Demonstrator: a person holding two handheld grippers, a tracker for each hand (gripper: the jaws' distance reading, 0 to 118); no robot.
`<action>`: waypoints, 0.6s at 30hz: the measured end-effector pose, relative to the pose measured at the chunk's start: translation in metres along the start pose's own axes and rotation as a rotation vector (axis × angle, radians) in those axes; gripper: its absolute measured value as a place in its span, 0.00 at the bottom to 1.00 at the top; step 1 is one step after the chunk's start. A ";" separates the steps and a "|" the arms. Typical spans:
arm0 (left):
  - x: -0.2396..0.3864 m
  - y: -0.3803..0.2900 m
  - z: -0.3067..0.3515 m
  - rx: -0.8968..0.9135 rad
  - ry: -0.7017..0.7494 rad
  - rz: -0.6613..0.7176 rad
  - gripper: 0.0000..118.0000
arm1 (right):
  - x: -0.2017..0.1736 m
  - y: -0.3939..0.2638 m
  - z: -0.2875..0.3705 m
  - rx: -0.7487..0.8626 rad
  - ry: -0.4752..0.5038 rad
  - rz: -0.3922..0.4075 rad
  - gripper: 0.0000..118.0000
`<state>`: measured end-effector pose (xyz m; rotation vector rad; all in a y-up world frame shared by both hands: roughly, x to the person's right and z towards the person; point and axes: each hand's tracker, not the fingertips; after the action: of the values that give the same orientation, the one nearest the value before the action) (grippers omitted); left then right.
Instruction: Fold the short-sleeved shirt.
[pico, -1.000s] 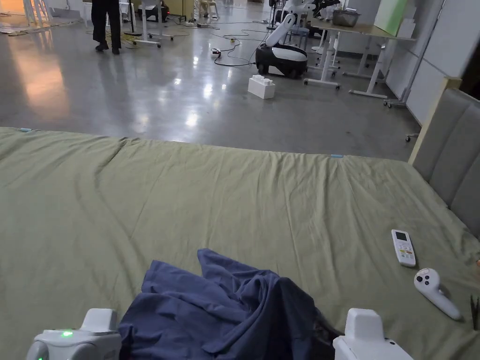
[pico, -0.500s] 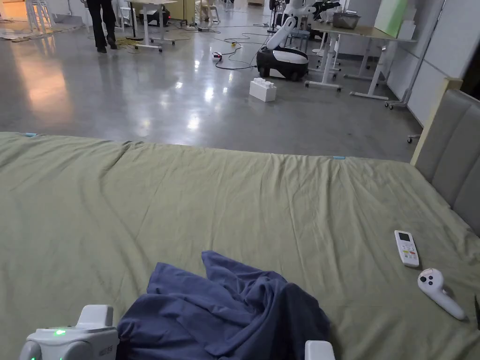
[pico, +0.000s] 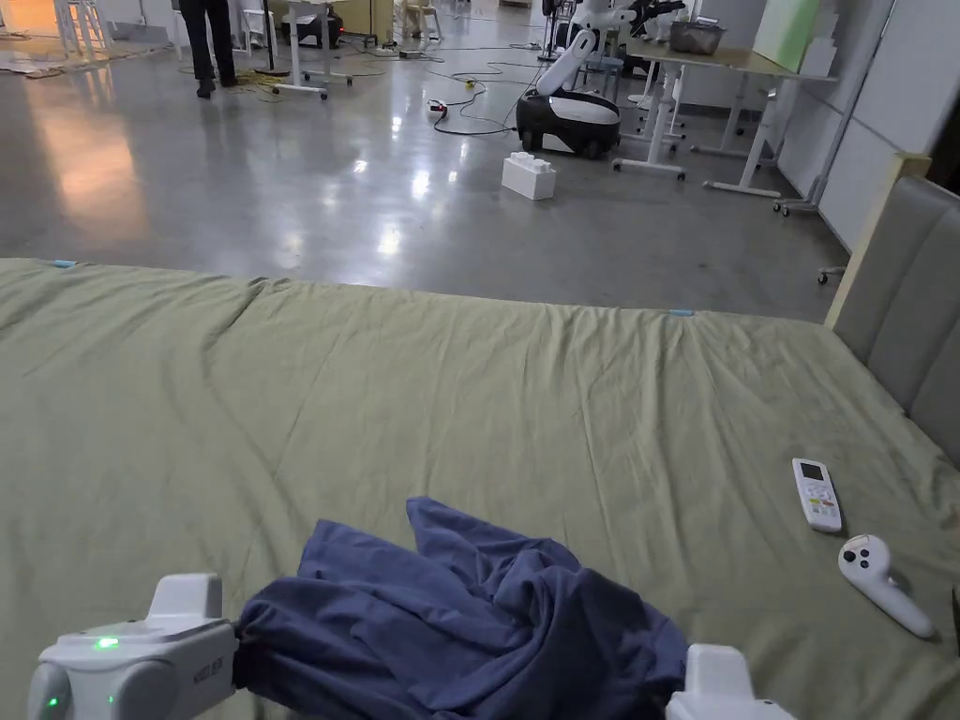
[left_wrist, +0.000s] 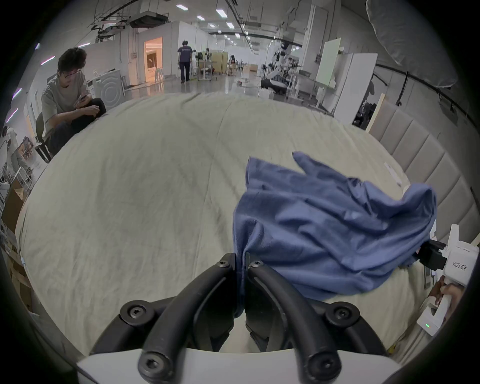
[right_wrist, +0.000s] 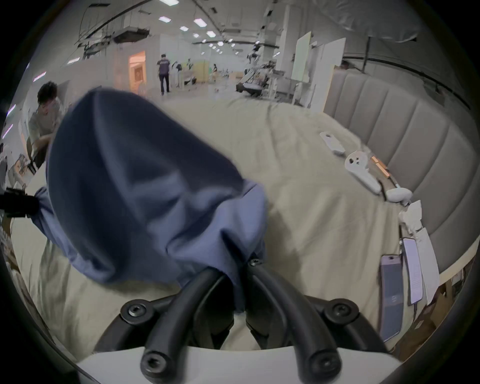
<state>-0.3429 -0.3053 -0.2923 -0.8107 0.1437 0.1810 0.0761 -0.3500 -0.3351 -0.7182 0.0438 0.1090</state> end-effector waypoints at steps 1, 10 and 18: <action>0.000 0.006 0.003 0.021 -0.008 -0.001 0.06 | 0.007 0.008 0.005 0.022 -0.007 -0.002 0.05; 0.009 0.071 0.037 0.175 -0.052 -0.022 0.06 | 0.030 0.078 0.039 0.190 -0.033 0.043 0.05; 0.018 0.137 0.075 0.326 -0.055 -0.043 0.06 | 0.030 0.148 0.067 0.343 -0.037 0.057 0.05</action>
<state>-0.3508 -0.1563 -0.3419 -0.4835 0.1004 0.1346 0.0897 -0.1931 -0.3839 -0.3724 0.0465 0.1645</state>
